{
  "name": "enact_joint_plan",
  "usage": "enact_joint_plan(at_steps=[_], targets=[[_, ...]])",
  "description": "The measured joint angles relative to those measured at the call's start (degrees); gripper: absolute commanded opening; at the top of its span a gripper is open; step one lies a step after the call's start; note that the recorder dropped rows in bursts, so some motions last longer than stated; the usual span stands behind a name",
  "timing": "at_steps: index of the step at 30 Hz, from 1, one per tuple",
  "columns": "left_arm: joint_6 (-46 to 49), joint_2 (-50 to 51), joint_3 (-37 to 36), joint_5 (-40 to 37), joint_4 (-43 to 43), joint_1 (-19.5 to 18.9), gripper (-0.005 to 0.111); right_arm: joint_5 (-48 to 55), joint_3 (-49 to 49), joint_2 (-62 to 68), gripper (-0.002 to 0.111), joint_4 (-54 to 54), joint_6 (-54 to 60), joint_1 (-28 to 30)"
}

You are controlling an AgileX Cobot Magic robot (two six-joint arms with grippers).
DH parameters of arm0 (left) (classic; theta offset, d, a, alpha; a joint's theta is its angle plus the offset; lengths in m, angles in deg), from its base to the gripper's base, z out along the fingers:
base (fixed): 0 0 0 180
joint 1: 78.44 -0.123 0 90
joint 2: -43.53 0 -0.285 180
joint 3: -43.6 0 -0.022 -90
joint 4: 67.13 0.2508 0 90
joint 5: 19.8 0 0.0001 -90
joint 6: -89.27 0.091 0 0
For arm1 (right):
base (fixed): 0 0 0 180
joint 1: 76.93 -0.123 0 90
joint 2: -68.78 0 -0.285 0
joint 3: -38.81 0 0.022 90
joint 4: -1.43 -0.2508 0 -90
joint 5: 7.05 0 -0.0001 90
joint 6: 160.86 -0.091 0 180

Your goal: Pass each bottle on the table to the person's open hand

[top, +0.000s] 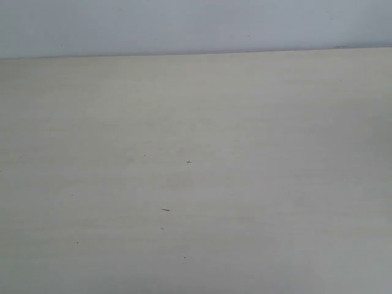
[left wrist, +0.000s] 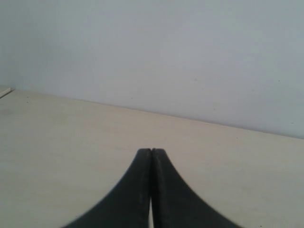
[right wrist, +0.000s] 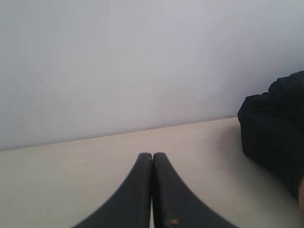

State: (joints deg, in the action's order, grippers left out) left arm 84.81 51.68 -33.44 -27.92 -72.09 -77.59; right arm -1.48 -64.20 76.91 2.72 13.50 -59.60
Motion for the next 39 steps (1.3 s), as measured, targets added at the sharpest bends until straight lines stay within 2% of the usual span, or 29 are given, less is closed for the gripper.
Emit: enact_joint_plan(at_steps=[10, 39], targets=[[0.0, 0.0, 0.0, -0.3, 0.0, 0.0, 0.0, 0.2, 0.0, 0.0, 0.0, 0.0, 0.0, -3.4], [0.0, 0.0, 0.0, -0.4, 0.0, 0.0, 0.0, 0.3, 0.0, 0.0, 0.0, 0.0, 0.0, -3.5]])
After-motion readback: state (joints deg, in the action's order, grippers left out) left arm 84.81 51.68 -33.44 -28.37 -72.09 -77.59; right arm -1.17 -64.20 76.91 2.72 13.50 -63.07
